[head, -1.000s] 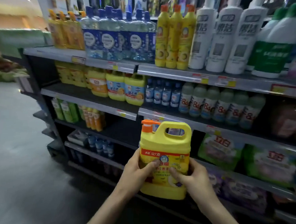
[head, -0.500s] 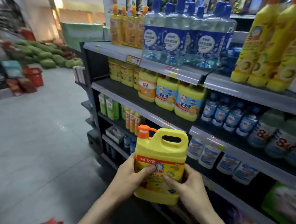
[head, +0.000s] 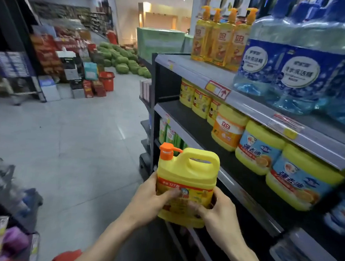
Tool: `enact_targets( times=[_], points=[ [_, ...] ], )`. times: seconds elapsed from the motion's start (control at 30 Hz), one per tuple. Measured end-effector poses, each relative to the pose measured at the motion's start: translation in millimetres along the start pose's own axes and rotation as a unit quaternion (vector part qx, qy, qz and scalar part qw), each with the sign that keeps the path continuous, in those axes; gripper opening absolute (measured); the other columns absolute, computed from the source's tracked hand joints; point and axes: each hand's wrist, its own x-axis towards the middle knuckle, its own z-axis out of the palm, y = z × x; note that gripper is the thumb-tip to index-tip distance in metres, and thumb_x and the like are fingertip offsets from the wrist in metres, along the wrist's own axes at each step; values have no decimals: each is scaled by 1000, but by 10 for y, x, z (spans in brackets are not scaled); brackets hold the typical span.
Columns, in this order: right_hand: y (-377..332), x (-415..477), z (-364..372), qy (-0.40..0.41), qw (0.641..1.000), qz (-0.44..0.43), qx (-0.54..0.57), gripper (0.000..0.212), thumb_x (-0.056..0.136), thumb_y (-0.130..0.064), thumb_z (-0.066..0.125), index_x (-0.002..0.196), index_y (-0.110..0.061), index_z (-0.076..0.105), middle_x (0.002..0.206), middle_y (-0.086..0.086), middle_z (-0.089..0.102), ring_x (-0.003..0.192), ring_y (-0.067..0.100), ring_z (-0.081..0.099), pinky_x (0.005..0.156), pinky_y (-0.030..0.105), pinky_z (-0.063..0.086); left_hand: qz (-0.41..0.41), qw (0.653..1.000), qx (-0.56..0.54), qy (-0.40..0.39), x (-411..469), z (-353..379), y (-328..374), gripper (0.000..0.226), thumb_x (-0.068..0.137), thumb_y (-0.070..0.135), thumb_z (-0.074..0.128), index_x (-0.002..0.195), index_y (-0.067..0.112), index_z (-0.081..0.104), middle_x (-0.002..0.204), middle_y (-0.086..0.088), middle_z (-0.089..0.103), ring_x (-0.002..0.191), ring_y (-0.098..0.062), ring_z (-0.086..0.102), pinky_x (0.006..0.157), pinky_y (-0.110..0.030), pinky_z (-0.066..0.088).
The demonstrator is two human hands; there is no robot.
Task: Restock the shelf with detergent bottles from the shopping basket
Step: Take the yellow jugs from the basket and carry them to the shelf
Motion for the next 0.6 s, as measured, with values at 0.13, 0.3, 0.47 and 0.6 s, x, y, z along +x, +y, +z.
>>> enact_targets(
  times=[0.13,0.3,0.47,0.6],
  points=[
    [-32,597,245,-22,1000,-5,-10,42,84,-28,89,119,-36,68,107,-23,78,100,-1,74,90,33,63,-10,1000,-9,13,502,-279,-146,55,85,47,84,132,41,55,124,21,73,119,0,67,108,-36,53],
    [-94,1391,646,-11,999,-15,-32,44,83,-31,90,121,-35,67,110,-19,77,102,0,74,88,30,64,6,1000,-5,22,1269,-761,-328,54,84,49,84,130,38,59,118,22,74,114,1,68,106,-39,55],
    [-292,2097,1035,39,998,-22,-50,41,85,-26,88,120,-31,67,109,-16,78,98,0,74,80,22,61,29,1000,5,-7,2086,-1300,-408,57,85,47,84,134,34,59,118,20,75,112,2,69,105,-40,56],
    [-389,2508,1292,83,995,-27,-50,43,84,-28,89,121,-33,67,111,-18,77,103,0,73,86,24,61,54,997,8,-51,2649,-1642,-419,54,86,45,83,133,35,58,119,20,75,113,-1,69,103,-37,56]
  ],
)
